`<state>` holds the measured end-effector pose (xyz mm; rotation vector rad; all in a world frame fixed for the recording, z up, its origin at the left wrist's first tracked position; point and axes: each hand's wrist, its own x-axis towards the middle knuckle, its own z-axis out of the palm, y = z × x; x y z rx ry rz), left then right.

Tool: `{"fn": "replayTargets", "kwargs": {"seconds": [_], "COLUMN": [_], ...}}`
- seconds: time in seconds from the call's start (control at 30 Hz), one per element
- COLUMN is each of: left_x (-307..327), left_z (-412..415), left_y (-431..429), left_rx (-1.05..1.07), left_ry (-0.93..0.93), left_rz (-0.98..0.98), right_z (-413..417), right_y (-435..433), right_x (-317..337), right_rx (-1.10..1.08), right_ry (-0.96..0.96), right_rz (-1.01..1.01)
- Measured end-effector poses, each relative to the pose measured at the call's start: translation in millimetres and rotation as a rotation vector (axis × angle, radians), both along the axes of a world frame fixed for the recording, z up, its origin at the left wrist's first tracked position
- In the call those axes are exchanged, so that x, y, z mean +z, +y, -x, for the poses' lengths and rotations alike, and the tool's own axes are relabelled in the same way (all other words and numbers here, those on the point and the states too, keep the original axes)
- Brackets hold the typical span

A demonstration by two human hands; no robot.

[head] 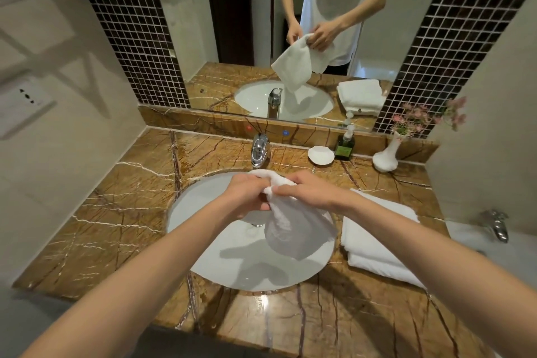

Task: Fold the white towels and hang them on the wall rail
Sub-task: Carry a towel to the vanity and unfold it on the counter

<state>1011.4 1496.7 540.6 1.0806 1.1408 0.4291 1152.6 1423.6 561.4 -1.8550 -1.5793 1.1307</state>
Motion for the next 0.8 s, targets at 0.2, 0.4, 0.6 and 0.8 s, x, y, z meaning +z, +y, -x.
{"fn": "replayTargets", "kwargs": {"seconds": [0.2, 0.4, 0.6, 0.8], "left_x": [10.1, 21.9, 27.3, 38.2], "left_z": [22.1, 59.7, 103.9, 142.1], "left_y": [12.6, 39.2, 70.6, 85.2], "left_rx": [-0.112, -0.328, -0.472, -0.441], "left_ry": [0.246, 0.51, 0.829, 1.011], "left_rz": [-0.255, -0.604, -0.859, -1.013], "right_z": [-9.9, -42.6, -85.7, -124.8], "right_y": [5.3, 11.5, 12.1, 7.9], "right_x": [5.7, 16.8, 27.0, 34.9], "right_rx": [-0.024, -0.055, 0.01, 0.027], "right_ry": [-0.079, -0.22, -0.386, -0.575], "right_rz": [-0.092, -0.149, -0.136, -0.108]}}
